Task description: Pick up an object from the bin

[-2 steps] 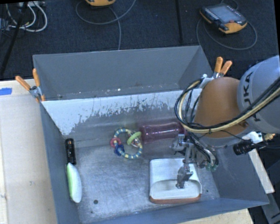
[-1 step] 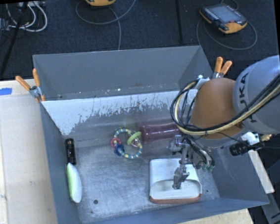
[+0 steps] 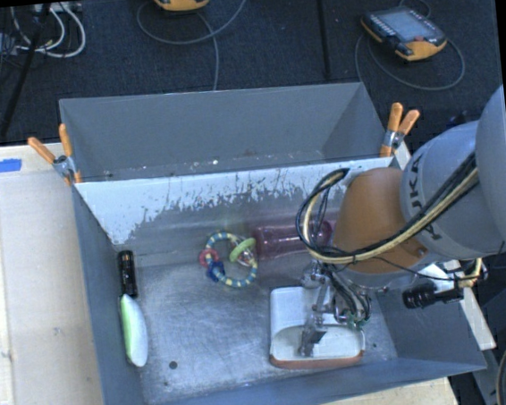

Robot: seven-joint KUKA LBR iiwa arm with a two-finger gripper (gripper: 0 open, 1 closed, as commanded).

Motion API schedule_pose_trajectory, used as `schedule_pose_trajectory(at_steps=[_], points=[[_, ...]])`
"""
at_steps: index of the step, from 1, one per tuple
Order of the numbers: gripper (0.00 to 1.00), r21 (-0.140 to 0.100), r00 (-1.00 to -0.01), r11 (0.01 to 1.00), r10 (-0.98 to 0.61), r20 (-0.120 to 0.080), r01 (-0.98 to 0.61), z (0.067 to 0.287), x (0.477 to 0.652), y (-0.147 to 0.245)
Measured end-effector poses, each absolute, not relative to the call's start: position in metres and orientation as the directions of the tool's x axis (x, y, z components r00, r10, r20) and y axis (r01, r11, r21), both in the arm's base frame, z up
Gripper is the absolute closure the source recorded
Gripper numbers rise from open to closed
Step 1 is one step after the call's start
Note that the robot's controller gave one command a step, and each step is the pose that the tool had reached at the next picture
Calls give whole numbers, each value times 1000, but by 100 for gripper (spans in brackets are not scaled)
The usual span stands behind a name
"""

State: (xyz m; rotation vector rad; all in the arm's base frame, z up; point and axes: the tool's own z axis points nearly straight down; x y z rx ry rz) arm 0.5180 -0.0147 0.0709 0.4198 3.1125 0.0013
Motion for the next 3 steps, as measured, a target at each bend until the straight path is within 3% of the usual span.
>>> schedule_pose_trajectory(at_steps=[1,3], points=[[100,2,-978,978,210,-18,210,73,517,-15],[100,1,-979,979,206,-12,206,78,516,-15]])
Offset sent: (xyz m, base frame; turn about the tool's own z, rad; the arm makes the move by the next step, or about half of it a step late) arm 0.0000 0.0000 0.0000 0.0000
